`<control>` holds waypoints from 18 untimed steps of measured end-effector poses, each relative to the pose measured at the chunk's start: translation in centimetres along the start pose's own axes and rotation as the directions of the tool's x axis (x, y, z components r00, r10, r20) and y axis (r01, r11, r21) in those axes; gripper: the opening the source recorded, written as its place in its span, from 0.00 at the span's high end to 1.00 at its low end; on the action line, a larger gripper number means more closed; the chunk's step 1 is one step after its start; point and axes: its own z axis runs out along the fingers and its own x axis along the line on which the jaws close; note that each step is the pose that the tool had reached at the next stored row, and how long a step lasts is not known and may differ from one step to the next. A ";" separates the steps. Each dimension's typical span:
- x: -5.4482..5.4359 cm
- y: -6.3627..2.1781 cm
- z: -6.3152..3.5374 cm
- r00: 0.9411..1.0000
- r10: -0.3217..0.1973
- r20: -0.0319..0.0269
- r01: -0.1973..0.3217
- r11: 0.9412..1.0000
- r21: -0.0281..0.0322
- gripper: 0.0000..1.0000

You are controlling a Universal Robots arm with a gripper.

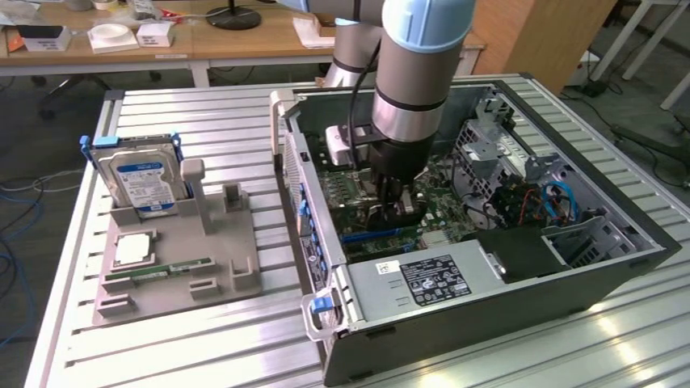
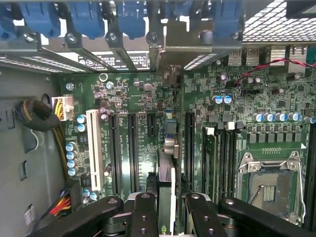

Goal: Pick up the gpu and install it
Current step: 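Insert the gpu into the slot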

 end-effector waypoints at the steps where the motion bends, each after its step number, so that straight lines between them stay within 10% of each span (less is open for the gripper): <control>1: 0.0 0.06 0.04 1.000 0.001 0.000 -0.001 1.000 0.000 0.73; 18: 0.1 0.68 1.11 1.000 0.011 -0.001 -0.011 1.000 0.000 0.73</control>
